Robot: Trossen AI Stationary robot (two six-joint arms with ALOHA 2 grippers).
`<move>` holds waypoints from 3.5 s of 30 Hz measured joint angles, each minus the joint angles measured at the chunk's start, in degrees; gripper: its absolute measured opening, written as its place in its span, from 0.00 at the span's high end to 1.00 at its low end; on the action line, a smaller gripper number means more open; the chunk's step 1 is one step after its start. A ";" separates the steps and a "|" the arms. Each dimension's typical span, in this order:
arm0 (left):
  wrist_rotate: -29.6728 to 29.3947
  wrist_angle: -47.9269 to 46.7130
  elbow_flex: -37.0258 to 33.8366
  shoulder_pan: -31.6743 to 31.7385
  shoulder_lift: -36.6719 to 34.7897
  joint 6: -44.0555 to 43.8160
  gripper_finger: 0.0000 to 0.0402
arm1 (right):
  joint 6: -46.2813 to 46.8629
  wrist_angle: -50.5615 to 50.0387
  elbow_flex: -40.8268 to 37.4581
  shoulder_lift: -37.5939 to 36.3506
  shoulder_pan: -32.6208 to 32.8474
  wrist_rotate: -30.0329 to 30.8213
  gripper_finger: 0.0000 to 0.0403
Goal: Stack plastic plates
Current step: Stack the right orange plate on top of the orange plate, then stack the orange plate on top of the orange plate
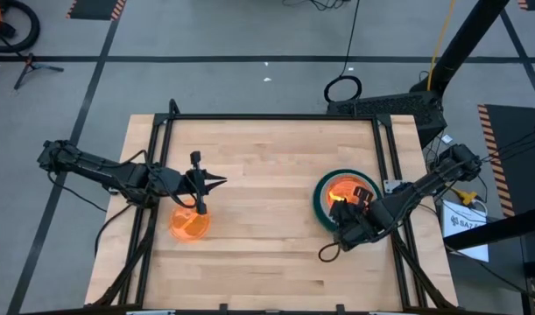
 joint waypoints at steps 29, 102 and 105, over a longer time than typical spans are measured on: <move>0.17 -5.20 0.02 -0.11 0.00 -15.18 0.92 | -31.92 28.46 -4.34 0.00 0.38 22.77 0.75; 20.54 -41.83 0.04 -14.02 19.45 -72.34 0.92 | -64.69 89.03 -41.89 -32.04 -14.74 1.42 0.80; 20.03 -41.43 0.04 -14.84 22.42 -73.65 0.92 | -64.72 89.03 -41.87 -32.04 -14.74 1.42 0.80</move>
